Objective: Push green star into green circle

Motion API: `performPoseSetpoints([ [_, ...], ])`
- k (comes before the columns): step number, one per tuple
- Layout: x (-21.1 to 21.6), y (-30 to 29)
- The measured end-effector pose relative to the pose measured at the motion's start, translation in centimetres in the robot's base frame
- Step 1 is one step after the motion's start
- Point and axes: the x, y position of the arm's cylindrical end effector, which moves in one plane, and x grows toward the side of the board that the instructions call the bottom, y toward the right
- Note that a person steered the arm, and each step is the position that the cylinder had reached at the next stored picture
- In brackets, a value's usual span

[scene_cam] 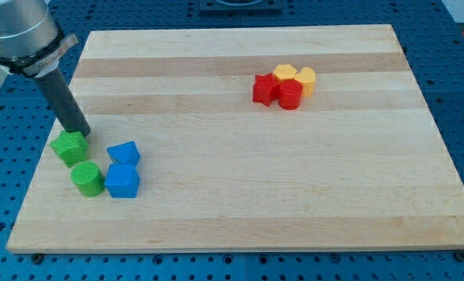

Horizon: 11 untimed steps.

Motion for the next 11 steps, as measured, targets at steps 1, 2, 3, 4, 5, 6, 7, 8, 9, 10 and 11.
performPoseSetpoints([
  [1,1.2,0.0],
  [2,2.0,0.0],
  [3,2.2,0.0],
  [4,2.2,-2.5],
  [5,2.2,-5.1],
  [6,2.8,-5.2],
  [7,5.1,-4.8],
  [8,5.7,-4.0],
  [9,5.7,-2.0],
  [10,5.7,-0.6],
  [11,5.7,-0.1],
])
